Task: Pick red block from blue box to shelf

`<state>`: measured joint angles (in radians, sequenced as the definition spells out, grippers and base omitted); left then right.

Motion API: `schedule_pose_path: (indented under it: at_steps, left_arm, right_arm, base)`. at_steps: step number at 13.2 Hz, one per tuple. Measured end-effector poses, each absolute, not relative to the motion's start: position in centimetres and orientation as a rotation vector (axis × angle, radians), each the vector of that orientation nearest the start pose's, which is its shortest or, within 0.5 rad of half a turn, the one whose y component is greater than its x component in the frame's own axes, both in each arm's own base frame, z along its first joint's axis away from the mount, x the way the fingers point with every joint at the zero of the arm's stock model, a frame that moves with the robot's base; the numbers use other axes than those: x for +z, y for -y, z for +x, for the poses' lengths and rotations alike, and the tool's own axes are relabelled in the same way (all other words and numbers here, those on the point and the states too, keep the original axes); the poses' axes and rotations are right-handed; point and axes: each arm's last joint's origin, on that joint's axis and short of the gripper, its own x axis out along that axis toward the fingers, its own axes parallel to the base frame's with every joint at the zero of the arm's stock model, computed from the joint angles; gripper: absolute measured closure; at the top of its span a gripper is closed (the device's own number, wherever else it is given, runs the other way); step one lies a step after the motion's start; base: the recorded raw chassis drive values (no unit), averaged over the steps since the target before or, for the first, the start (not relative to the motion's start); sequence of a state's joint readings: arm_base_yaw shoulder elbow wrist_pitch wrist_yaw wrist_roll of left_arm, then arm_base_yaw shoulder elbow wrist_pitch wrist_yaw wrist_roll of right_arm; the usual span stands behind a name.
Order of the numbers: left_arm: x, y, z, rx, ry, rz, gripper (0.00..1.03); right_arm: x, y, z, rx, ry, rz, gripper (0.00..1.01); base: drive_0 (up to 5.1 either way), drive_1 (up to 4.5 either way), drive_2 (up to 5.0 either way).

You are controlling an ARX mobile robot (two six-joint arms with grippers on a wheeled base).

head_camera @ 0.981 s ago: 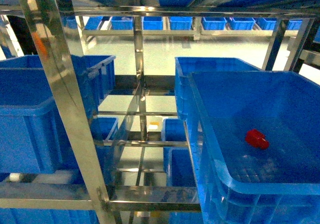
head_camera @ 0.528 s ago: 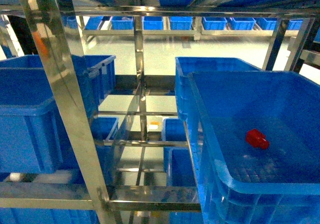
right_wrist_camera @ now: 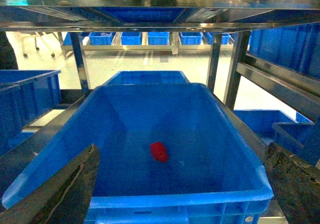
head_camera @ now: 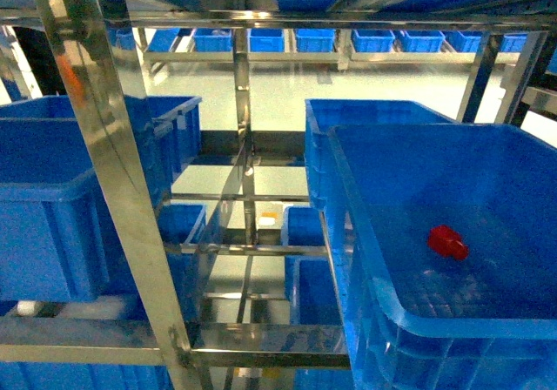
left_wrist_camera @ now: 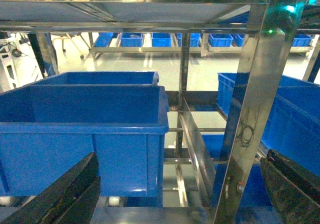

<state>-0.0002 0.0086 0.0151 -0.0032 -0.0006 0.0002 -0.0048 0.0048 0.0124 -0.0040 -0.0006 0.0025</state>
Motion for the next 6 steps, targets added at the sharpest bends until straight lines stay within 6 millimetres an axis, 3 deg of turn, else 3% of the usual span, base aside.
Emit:
schedule_pose_path:
  at_steps: [6]
  left_arm:
    - [16.77, 0.00, 9.73, 0.001, 0.003, 0.000, 0.05]
  right_arm:
    - [16.70, 0.04, 9.72, -0.004, 0.004, 0.002, 0.03]
  base:
    - [0.0, 0.00, 0.0]
